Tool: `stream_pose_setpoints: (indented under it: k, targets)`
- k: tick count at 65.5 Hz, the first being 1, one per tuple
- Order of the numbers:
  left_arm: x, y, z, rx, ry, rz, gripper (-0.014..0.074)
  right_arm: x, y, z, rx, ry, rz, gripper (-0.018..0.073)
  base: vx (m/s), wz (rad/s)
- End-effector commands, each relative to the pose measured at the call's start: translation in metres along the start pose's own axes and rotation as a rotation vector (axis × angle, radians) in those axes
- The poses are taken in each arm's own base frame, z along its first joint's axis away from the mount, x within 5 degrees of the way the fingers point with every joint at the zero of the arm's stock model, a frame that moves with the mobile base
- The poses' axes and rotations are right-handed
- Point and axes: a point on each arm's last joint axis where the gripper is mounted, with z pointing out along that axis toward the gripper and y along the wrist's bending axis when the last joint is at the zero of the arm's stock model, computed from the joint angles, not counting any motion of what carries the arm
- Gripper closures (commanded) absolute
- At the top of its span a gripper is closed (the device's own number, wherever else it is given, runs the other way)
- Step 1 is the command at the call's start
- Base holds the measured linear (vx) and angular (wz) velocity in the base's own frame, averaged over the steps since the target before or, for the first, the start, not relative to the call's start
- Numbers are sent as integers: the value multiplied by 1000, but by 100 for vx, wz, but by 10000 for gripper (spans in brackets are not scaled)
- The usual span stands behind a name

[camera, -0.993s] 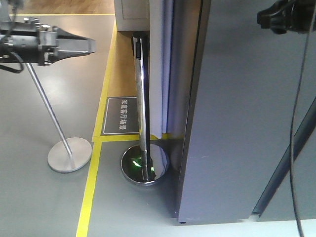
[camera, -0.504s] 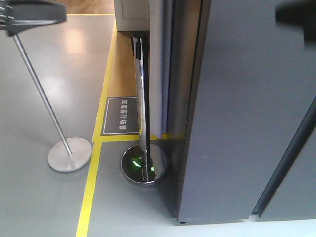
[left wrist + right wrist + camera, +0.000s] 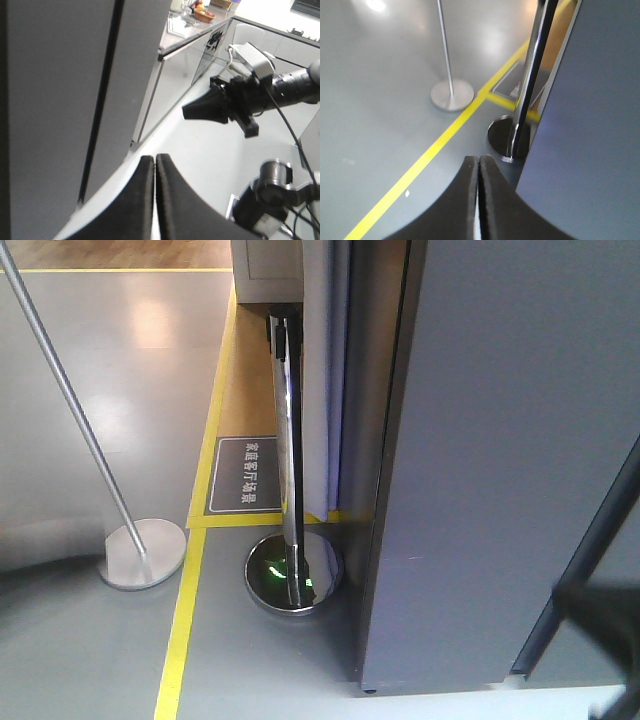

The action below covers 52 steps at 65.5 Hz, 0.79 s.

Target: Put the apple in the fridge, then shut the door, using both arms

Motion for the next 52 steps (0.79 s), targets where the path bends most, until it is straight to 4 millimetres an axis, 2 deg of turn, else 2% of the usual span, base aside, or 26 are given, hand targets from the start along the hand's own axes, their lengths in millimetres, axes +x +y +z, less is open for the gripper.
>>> stream_pose_setpoints:
  k: [1, 9, 16, 26, 44, 52]
  targets:
    - [27, 5, -5, -149, -58, -32, 605, 4, 2, -5, 42, -65, 11, 565, 0, 0]
    - [53, 7, -11, -230, -176, -82, 605, 11, 8, -8, 32, -71, 0, 565, 0, 0]
    - [61, 5, -14, -244, -254, -106, 605, 12, 12, -11, 13, -77, -6, 565, 0, 0]
    - [55, -1, -18, -210, -336, -135, 605, 13, 15, -11, -10, -64, -9, 565, 0, 0]
    - [37, -9, -25, -66, -561, -296, 605, 14, 16, -11, -22, -57, -10, 565, 0, 0]
    - [36, -14, -25, 1, -570, -305, 605, 14, 16, -11, -22, -57, -10, 565, 0, 0]
